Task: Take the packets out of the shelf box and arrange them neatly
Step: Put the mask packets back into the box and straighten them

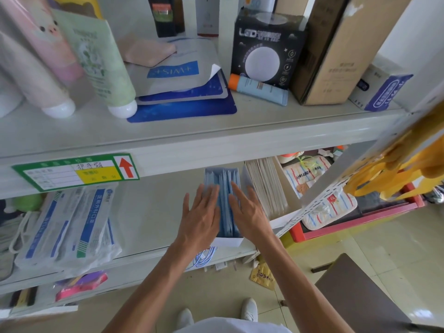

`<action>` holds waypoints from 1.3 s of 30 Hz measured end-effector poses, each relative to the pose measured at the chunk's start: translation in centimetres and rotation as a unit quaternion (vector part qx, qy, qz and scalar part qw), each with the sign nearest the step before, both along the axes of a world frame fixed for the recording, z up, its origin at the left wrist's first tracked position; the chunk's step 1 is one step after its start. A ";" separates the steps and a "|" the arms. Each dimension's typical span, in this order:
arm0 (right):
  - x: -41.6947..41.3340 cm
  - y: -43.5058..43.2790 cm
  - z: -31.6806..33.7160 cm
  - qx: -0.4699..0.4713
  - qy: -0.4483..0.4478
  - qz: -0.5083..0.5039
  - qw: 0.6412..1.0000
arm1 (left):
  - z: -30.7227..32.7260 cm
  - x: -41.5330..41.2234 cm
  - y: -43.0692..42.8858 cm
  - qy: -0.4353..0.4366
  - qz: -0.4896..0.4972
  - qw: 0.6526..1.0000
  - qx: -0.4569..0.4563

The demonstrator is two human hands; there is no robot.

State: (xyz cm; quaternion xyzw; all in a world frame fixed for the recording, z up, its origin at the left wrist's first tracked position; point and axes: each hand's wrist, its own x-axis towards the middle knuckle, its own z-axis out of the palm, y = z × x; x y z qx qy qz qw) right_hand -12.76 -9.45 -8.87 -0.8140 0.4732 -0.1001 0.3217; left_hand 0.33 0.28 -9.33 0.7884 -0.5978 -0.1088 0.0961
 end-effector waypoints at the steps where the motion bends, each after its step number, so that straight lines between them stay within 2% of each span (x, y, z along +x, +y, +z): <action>1: 0.0 0.1 0.0 -0.010 0.004 -0.015 1.000 | -0.2 0.0 0.2 -0.016 -0.010 1.000 0.011; 6: 0.3 0.2 -0.5 -0.045 0.013 0.015 0.999 | -0.2 -0.6 0.1 -0.018 -0.038 0.998 0.038; 10: 0.4 0.4 -0.9 -0.053 0.035 -0.016 0.998 | 0.2 -0.1 0.4 -0.033 -0.035 0.998 0.038; 15: 1.0 -0.2 0.5 0.049 -0.031 -0.041 0.997 | 1.0 -1.0 0.6 0.053 -0.089 0.995 0.001; 18: 1.3 -1.1 1.1 0.076 0.026 -0.057 0.995 | 0.7 -1.2 1.4 0.089 -0.100 0.991 -0.002; 21: 1.6 -1.3 0.9 0.071 0.064 -0.073 0.993 | 0.4 -0.8 1.7 0.135 -0.043 0.990 -0.016; 24: 1.7 -1.1 0.9 0.027 0.079 -0.092 0.992 | -0.3 -0.3 1.5 -0.004 -0.053 0.999 0.003; 26: 1.8 -1.0 0.8 0.021 0.066 -0.110 0.992 | -0.7 -0.4 1.3 -0.051 -0.059 0.997 0.023; 29: 2.1 -0.3 0.5 0.013 0.104 -0.097 0.990 | -0.8 -0.8 1.1 -0.032 -0.037 0.999 -0.007; 32: 2.3 -0.2 0.3 0.002 0.145 -0.013 0.989 | -0.7 -1.2 1.1 0.027 -0.034 0.996 -0.077; 35: 1.8 -1.4 1.2 -0.050 0.070 0.112 0.990 | -0.2 -2.1 1.3 0.133 -0.002 0.983 -0.128; 37: 0.6 -2.2 2.5 -0.086 -0.046 0.059 0.993 | -0.2 -2.4 1.1 0.134 0.022 0.983 -0.125; 38: -0.2 -2.8 2.8 -0.132 -0.077 0.010 0.988 | -0.1 -2.6 0.7 0.115 0.038 0.986 -0.114; 39: -1.0 -3.6 3.0 -0.184 -0.066 -0.034 0.980 | -0.1 -2.9 0.2 0.092 0.051 0.989 -0.101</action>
